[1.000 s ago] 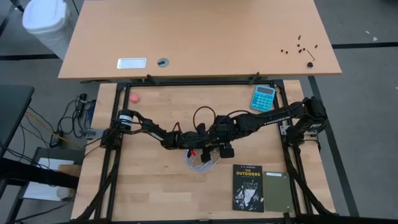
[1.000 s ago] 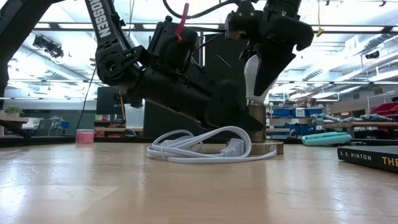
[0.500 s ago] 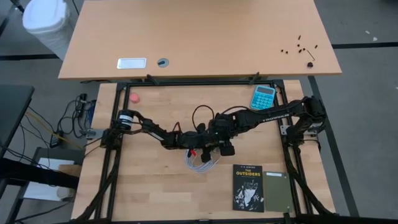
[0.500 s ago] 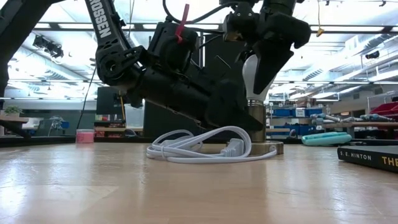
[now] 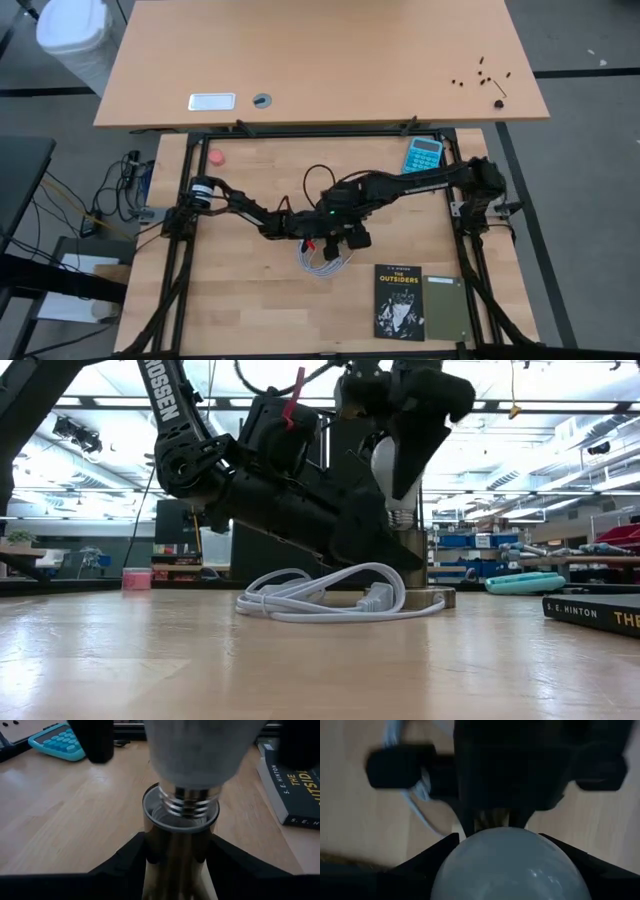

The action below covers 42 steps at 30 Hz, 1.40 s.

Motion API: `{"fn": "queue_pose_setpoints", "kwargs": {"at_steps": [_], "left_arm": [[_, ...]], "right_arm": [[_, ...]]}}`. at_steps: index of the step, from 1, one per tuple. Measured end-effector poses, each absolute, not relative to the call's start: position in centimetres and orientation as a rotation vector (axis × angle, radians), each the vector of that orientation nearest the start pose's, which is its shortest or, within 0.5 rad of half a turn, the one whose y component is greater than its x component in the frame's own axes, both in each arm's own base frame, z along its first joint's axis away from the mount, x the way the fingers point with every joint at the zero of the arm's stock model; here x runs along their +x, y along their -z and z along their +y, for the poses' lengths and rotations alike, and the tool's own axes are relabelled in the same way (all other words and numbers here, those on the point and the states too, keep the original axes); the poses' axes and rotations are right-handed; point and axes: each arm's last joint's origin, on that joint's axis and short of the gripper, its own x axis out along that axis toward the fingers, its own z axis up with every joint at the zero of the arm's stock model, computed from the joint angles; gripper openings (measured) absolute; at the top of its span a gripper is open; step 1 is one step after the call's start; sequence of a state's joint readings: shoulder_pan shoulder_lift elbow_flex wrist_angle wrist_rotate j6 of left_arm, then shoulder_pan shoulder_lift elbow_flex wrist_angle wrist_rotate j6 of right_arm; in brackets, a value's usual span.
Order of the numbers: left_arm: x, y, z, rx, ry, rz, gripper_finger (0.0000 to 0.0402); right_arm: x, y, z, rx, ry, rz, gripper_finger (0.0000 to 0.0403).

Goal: Screw lightbulb
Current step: Insert the white lightbulb into the silver lamp

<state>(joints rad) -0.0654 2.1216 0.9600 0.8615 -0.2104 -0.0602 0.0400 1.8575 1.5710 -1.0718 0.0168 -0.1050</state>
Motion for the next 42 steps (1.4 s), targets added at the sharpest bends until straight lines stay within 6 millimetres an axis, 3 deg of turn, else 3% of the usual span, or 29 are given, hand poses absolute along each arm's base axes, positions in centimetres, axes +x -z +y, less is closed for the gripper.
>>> {"fn": "queue_pose_setpoints", "kwargs": {"at_steps": [5, 13, 19, 32, 42], "left_arm": [[40.2, -9.9, -2.0, -0.022, -0.154, 0.296, 0.0177], [40.2, -9.8, -2.0, -0.027, -0.157, 0.305, 0.0177], [40.2, -9.8, -2.0, -0.038, -0.159, 0.306, 0.0177], [40.2, -9.8, -2.0, -0.039, -0.160, 0.307, 0.0177], [40.2, -9.8, -2.0, -0.038, -0.162, 0.307, 0.0177]], "right_arm": [[37.2, -24.2, 1.6, -0.154, -0.106, 1.413, 0.0270], [37.1, -24.6, 1.8, -0.167, -0.068, 1.368, 0.0270], [36.5, -23.1, 1.7, -0.160, -0.063, 1.379, 0.0270], [33.5, -22.5, 1.1, -0.091, -0.018, 1.229, 0.0270], [33.7, -22.6, 0.8, -0.096, -0.022, 1.207, 0.0270]]}}
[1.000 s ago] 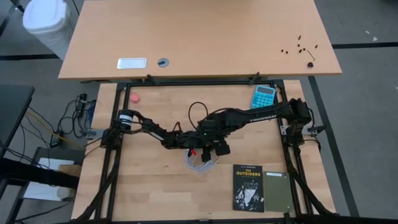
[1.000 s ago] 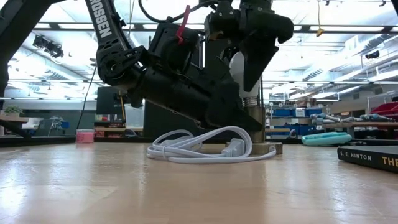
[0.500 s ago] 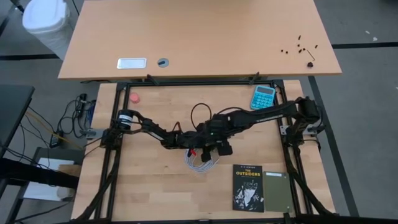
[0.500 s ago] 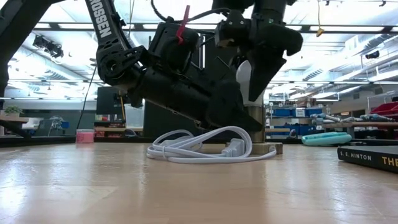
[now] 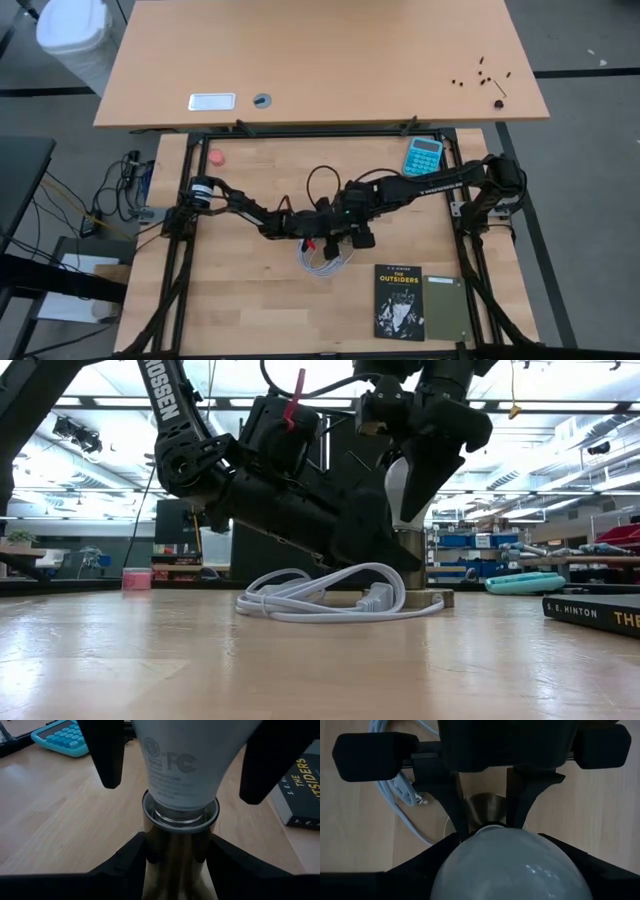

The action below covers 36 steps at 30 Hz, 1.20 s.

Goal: Screw lightbulb
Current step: Insert the white lightbulb into the silver lamp

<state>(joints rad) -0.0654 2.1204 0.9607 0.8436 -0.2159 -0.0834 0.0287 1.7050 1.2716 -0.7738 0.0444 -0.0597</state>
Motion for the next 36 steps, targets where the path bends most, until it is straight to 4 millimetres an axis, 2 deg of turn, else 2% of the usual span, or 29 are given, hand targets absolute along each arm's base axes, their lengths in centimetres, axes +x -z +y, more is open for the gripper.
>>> {"fn": "queue_pose_setpoints", "kwargs": {"at_steps": [5, 10, 19, 25, 36], "left_arm": [[40.16, -9.82, -1.99, -0.038, -0.163, 0.307, 0.0177], [40.15, -9.82, -2.02, -0.042, -0.164, 0.305, 0.0177], [40.12, -9.81, -1.90, -0.083, -0.213, 0.298, 0.0177], [40.09, -9.82, -1.87, -0.134, -0.260, 0.287, 0.0177], [40.01, -9.84, -2.42, -0.143, -0.310, 0.277, 0.0177]], "right_arm": [[33.76, -22.64, 0.74, -0.083, -0.011, 1.203, 0.0270], [34.10, -22.44, 0.90, 0.013, 0.042, 1.189, 0.0270], [33.97, -22.40, 1.01, 0.103, 0.201, 1.187, 0.0270], [33.93, -22.42, 0.57, 0.230, 0.344, 1.164, 0.0270], [33.91, -22.44, 0.40, 0.301, 0.447, 1.134, 0.0270]]}}
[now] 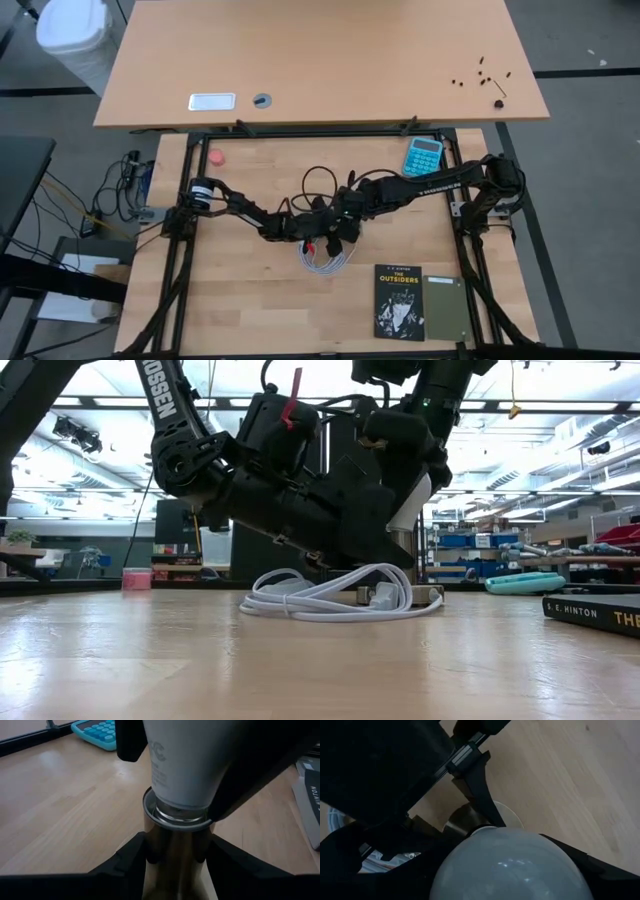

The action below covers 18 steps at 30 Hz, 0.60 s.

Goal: Screw lightbulb
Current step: Insert the white lightbulb into the silver lamp

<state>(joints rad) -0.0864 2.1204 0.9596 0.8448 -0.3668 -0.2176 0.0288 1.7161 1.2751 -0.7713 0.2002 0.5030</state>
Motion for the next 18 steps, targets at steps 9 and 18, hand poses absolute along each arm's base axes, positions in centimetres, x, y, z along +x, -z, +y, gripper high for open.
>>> {"fn": "queue_pose_setpoints", "kwargs": {"at_steps": [9, 18], "left_arm": [[40.01, -9.82, -2.61, -0.126, -0.277, 0.284, 0.0177], [40.01, -9.80, -2.61, -0.125, -0.276, 0.287, 0.0177]], "right_arm": [[34.21, -22.48, 0.27, 0.276, 0.346, 1.134, 0.0305], [34.12, -22.71, -0.12, 0.314, 0.282, 1.144, 0.0346]]}}
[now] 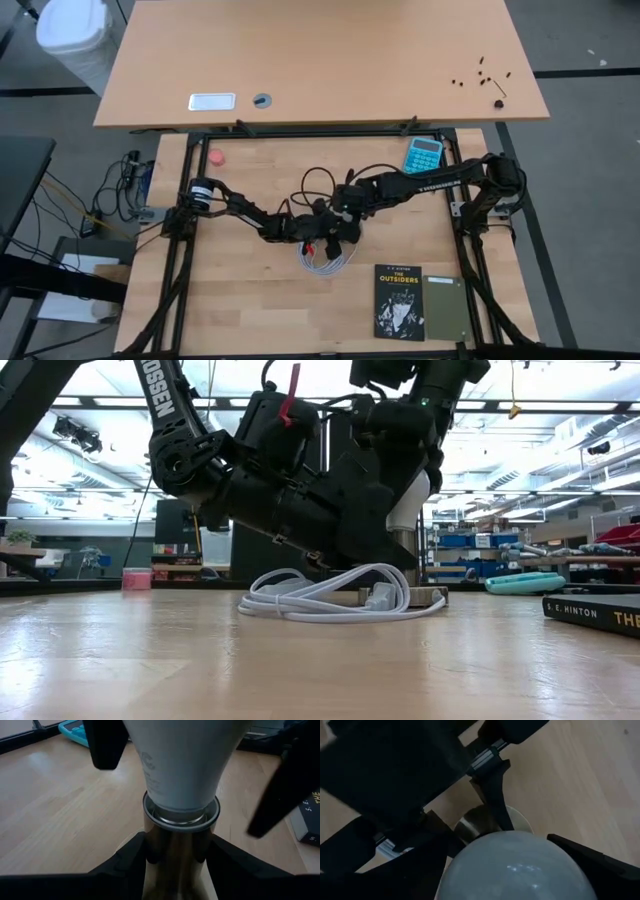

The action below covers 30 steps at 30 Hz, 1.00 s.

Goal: Screw lightbulb
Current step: Insert the white lightbulb into the silver lamp

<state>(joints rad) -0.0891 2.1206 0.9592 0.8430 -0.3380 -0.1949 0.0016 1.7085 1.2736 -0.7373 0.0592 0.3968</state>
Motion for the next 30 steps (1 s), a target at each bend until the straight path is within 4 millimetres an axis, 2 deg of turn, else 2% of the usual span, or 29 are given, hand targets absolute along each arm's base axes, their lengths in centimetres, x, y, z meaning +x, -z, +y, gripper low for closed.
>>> {"fn": "queue_pose_setpoints", "kwargs": {"at_steps": [14, 22, 30], "left_arm": [[40.0, -9.8, -2.6, -0.124, -0.277, 0.288, 0.0178], [40.0, -9.8, -2.6, -0.125, -0.271, 0.291, 0.0178], [40.0, -9.8, -2.6, -0.126, -0.263, 0.292, 0.0178]], "right_arm": [[34.4, -25.8, 0.7, 0.210, 0.274, 1.138, 0.0341], [34.2, -25.9, 0.8, 0.099, 0.167, 1.176, 0.0342], [33.9, -25.7, 1.3, -0.131, -0.006, 1.223, 0.0343]]}}
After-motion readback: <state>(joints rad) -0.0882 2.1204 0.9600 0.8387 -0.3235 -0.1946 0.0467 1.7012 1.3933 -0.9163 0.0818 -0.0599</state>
